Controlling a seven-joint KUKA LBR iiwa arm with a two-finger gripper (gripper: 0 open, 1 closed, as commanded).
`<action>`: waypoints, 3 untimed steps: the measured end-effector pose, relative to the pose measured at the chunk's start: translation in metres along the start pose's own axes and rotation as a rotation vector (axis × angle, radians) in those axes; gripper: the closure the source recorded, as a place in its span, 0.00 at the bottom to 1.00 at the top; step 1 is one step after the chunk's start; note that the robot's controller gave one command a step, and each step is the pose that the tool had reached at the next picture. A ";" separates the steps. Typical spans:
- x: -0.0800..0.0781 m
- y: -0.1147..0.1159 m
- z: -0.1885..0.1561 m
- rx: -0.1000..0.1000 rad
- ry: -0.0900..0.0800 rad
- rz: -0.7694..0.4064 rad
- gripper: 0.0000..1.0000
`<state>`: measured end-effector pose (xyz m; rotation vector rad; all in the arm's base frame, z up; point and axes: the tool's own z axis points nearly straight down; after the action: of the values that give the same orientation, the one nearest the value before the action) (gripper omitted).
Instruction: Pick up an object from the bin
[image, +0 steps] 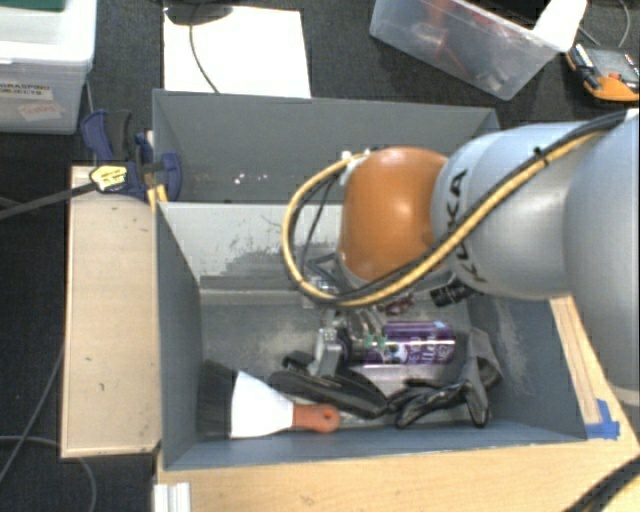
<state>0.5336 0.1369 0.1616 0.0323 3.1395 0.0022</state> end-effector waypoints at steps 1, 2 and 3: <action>0.000 0.000 0.000 0.000 0.000 0.000 0.00; 0.027 -0.021 0.074 -0.001 -0.004 -0.192 0.00; 0.013 -0.057 0.091 -0.001 -0.008 -0.360 0.00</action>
Offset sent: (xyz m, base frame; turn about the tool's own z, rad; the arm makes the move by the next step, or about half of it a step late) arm -0.0319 -0.0233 -0.0857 -0.2148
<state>0.5197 0.0798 0.0705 -0.5283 3.0863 0.0023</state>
